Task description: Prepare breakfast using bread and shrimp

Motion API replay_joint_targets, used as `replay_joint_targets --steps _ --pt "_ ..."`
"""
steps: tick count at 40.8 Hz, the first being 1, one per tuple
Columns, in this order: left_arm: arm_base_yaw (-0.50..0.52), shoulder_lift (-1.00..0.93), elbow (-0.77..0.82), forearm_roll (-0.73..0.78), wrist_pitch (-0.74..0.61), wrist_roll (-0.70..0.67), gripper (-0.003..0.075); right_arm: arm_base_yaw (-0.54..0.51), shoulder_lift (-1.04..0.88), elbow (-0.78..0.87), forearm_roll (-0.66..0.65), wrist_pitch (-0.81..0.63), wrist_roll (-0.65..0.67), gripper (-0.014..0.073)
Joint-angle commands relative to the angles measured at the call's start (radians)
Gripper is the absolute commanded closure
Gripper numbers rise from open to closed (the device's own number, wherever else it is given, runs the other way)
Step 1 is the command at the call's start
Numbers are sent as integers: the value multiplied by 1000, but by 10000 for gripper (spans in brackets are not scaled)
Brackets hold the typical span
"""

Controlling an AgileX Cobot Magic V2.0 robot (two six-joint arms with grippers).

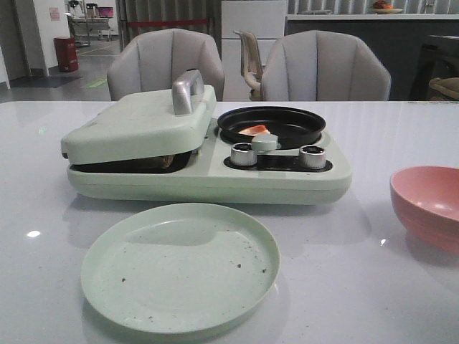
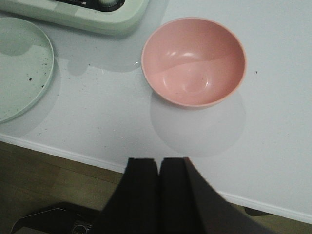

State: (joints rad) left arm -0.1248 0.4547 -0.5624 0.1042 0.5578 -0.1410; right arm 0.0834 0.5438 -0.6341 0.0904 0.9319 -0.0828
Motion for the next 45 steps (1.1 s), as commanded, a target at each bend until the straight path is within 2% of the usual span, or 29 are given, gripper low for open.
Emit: replay_joint_targets --steps 1,8,17,25,45 --pt "39 -80 95 -22 -269 8 612 -1 1 -26 2 -63 -2 550" --pt "86 -268 343 -17 -513 8 612 -1 1 -26 2 -63 -2 550" --pt "116 -430 514 -60 -534 8 612 -1 1 -26 2 -63 -2 550" --pt "119 -483 571 -74 -558 8 612 -1 1 -26 2 -63 -2 550" --pt "115 -479 571 -69 -548 27 612 -1 1 -26 2 -60 -2 550"
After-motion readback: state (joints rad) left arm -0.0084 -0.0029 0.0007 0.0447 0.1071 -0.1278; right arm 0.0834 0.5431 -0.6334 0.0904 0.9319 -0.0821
